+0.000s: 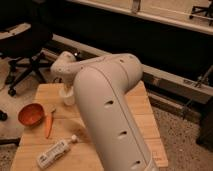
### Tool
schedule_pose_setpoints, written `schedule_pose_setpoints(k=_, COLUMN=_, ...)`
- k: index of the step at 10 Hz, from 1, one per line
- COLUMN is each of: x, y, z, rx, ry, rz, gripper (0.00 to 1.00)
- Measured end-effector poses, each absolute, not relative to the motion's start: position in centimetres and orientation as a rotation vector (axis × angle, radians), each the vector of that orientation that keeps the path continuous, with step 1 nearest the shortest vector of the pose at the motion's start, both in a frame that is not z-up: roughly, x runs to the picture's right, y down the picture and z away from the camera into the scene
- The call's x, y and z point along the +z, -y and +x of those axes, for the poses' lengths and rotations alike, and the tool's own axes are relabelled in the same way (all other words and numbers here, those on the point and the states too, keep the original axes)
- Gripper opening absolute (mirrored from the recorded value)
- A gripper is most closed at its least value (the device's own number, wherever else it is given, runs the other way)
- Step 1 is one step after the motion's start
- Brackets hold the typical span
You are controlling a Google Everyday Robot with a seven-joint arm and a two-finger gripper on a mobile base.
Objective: Pick up the ceramic cup
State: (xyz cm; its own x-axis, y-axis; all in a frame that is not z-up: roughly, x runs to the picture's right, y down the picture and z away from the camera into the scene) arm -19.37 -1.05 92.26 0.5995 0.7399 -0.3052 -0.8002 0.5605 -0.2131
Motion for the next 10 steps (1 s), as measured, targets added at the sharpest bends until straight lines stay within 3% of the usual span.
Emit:
schedule_pose_setpoints(k=2, x=95.3, y=-0.3, z=-19.1, rx=0.922, ry=-0.213, rz=-0.36, gripper=0.58)
schedule_pose_setpoints(k=4, x=96.9, y=-0.8, z=-20.5, rx=0.947, ry=-0.149, rz=-0.425, gripper=0.36)
schedule_pose_setpoints(k=7, x=94.1, y=1.7, z=-18.8, rx=1.021, ry=-0.038, rz=-0.476, gripper=0.06)
schedule_pose_setpoints(k=8, x=92.1, y=2.8, z=-16.8, rx=1.044, ry=-0.002, rz=-0.476, gripper=0.01)
schedule_pose_setpoints(k=10, x=88.6, y=3.3, z=-12.1, rx=1.062, ry=0.042, rz=-0.487, gripper=0.0)
